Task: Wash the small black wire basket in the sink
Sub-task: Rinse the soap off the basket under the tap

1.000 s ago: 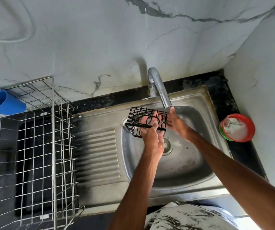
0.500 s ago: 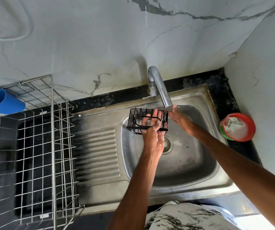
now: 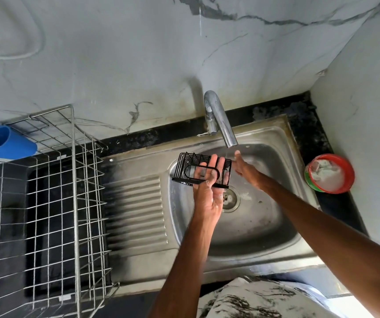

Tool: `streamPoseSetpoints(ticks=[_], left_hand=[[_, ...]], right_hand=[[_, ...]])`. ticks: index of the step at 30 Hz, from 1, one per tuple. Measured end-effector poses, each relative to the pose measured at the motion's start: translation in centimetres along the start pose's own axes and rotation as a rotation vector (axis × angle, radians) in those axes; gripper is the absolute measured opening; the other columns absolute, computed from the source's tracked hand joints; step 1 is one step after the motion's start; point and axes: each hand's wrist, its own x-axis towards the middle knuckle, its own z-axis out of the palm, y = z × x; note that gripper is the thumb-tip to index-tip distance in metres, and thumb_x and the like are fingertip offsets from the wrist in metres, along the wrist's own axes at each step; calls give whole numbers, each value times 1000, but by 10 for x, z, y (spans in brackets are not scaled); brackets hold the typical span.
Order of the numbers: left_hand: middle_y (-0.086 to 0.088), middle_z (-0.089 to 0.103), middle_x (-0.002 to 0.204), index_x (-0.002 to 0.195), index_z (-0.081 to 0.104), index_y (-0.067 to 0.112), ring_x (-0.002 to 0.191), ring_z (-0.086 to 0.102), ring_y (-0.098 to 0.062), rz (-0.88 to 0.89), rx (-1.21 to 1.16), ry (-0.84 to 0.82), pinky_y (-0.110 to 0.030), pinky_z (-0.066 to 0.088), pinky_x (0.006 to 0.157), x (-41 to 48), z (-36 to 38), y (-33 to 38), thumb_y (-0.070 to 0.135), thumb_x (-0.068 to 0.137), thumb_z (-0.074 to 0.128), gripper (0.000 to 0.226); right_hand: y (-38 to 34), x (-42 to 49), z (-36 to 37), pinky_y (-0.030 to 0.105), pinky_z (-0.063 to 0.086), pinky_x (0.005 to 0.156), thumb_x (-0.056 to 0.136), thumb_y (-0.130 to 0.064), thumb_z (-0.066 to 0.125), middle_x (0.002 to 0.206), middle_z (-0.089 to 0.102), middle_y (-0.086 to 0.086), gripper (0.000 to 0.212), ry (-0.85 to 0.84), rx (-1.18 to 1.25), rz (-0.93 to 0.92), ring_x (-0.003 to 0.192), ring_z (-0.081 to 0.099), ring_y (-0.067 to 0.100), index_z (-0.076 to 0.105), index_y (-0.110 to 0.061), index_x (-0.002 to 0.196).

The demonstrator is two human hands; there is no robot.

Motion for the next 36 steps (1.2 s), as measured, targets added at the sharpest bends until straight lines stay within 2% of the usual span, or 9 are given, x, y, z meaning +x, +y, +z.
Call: streamPoseSetpoints(ticks=[3, 6, 8, 11, 14, 18, 24, 31, 36], left_hand=[[-12, 73, 130, 139, 49, 13, 115, 73, -30, 13, -5, -25, -48, 56, 101, -3, -6, 4, -8, 92, 53, 51], [-12, 72, 130, 137, 52, 11, 116, 72, -31, 36, 31, -58, -49, 57, 101, 0, -13, 13, 1, 95, 53, 44], [-11, 72, 131, 132, 56, 10, 119, 71, -31, 30, 43, -72, -48, 60, 97, 1, -15, 20, 6, 95, 53, 38], [-10, 73, 129, 128, 60, 10, 116, 73, -30, 18, 73, -73, -43, 63, 90, -1, -12, 27, 10, 94, 53, 35], [-9, 76, 123, 125, 62, 10, 108, 76, -27, 0, 147, -96, -37, 65, 82, -6, -12, 29, 14, 92, 53, 34], [-6, 77, 120, 124, 63, 13, 105, 77, -26, -63, 222, -95, -34, 65, 80, -17, -24, 30, 20, 90, 58, 36], [-2, 78, 114, 115, 79, 18, 102, 78, -24, -91, 191, -133, -33, 65, 75, -19, -49, 32, 26, 49, 106, 71], [3, 77, 102, 105, 83, 25, 88, 76, -15, -104, 253, -194, -23, 61, 65, -27, -54, 42, 32, 55, 105, 55], [2, 70, 96, 117, 69, 20, 70, 63, -9, -133, 427, -245, -20, 50, 53, -39, -59, 58, 42, 66, 98, 63]], right_hand=[[-10, 4, 7, 31, 20, 120, 99, -65, -3, 156, 38, 3, 89, 42, 11, 23, 147, 31, 18, 35, -7, 154], [-17, 5, 9, 7, 38, 97, 107, -42, -8, 133, 50, -1, 75, 50, 81, -33, 125, 47, 10, 46, -8, 145], [-15, 5, 6, 4, 42, 87, 107, -40, -10, 132, 55, -3, 73, 10, 163, -49, 117, 55, 5, 53, -19, 135], [-6, 0, 3, 15, 33, 106, 102, -55, -10, 146, 53, -1, 79, -21, 135, -26, 128, 51, 3, 51, -21, 140], [10, -6, 0, 37, 14, 121, 81, -89, 1, 161, 36, 7, 110, -77, 32, 56, 148, 30, 15, 40, -15, 153], [26, -4, -9, 45, 12, 124, 101, -57, -12, 161, 36, 12, 89, 34, 78, 152, 152, 26, 25, 41, -7, 152], [24, 3, -10, 49, 23, 121, 107, -53, 3, 156, 43, 13, 76, 168, 174, 197, 146, 36, 30, 48, -7, 147], [24, 11, -3, 52, 46, 105, 95, -50, 52, 153, 45, 16, 58, 158, 280, 199, 137, 45, 36, 56, -11, 138], [17, -5, -10, 52, 38, 108, 77, -37, 66, 145, 52, 10, 68, 103, 297, 166, 133, 46, 30, 55, -8, 138]])
